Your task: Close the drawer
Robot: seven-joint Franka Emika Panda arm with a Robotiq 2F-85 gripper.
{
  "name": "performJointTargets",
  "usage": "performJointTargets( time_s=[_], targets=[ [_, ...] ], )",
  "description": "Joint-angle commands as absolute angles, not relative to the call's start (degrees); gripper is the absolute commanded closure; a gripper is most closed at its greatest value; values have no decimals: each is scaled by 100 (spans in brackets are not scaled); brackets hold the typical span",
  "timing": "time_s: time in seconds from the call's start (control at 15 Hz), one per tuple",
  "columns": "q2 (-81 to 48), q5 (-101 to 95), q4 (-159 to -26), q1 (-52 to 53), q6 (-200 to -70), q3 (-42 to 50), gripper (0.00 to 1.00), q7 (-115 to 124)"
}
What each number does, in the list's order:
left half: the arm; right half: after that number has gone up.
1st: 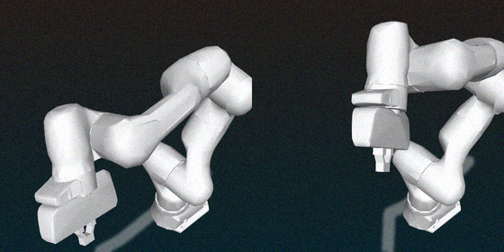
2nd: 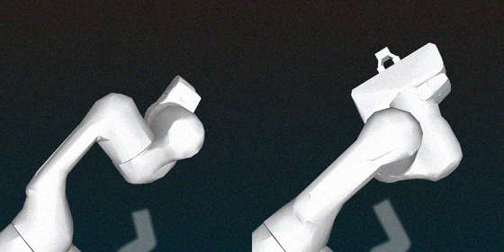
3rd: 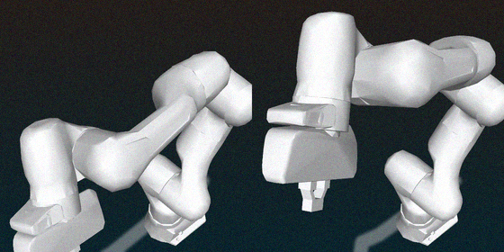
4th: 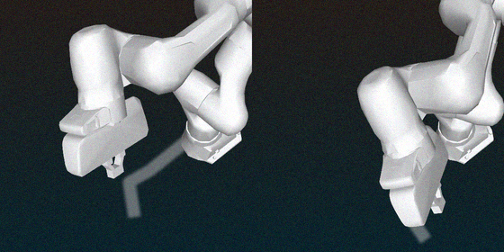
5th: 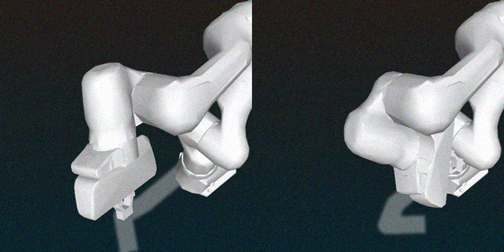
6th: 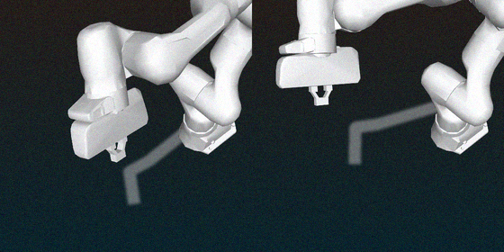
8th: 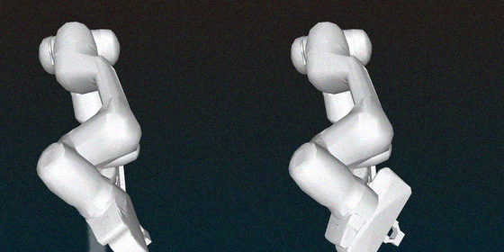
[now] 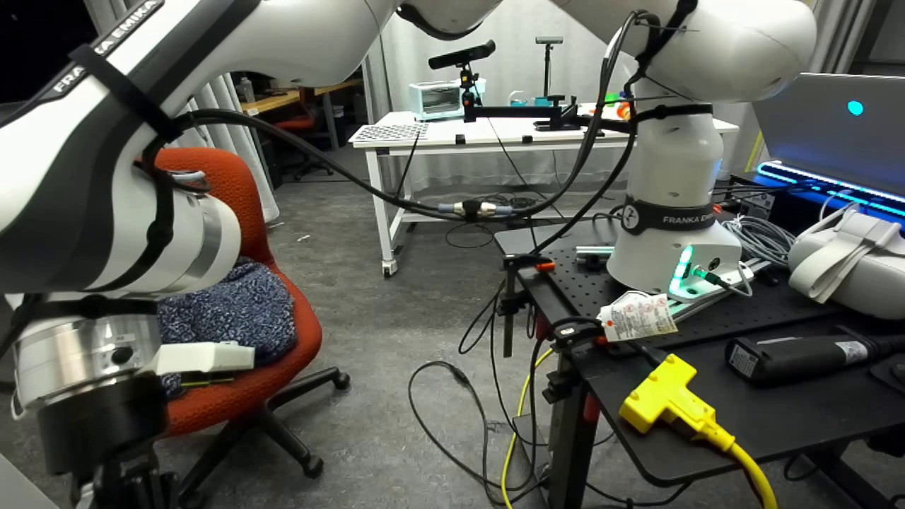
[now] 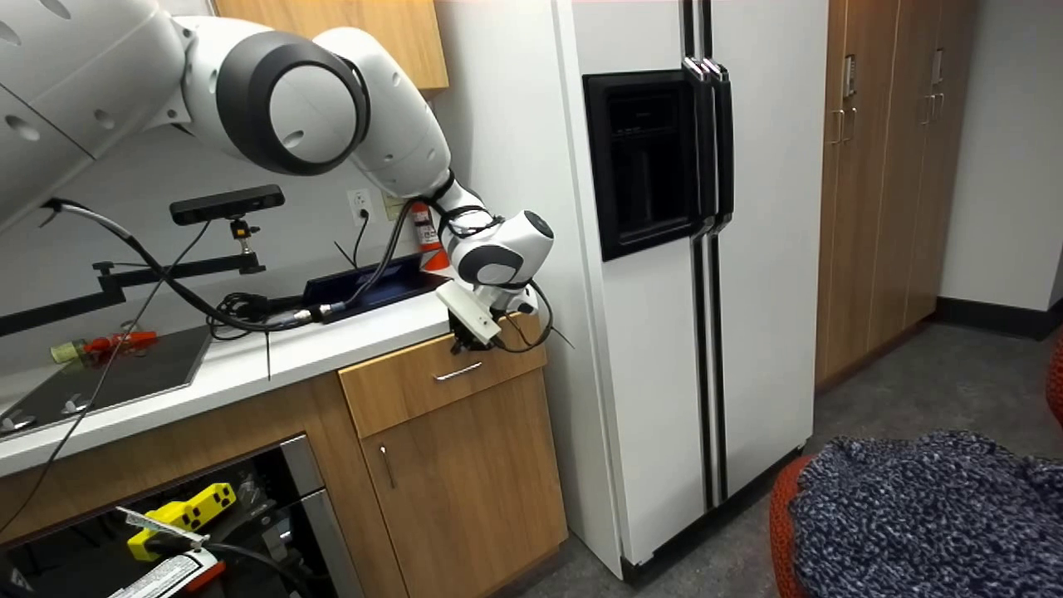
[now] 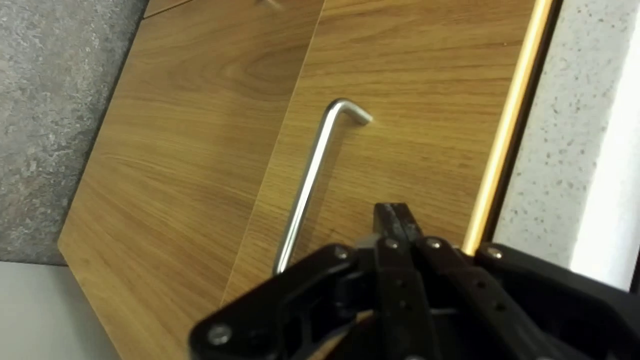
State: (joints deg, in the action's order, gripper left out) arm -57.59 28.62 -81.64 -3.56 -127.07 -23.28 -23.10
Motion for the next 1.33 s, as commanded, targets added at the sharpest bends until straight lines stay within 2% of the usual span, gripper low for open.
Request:
performJointTargets(
  time_s=[0.0, 0.53, 1.27],
  targets=[
    [-6004, 2976, -7798, -203, -12762, -2392, 100, -2252],
    [-5545, 2672, -8166, -187, -12633, -2122, 100, -2197],
    [-3038, 1851, -10670, -98, -12904, -1722, 100, -2332]
  ],
)
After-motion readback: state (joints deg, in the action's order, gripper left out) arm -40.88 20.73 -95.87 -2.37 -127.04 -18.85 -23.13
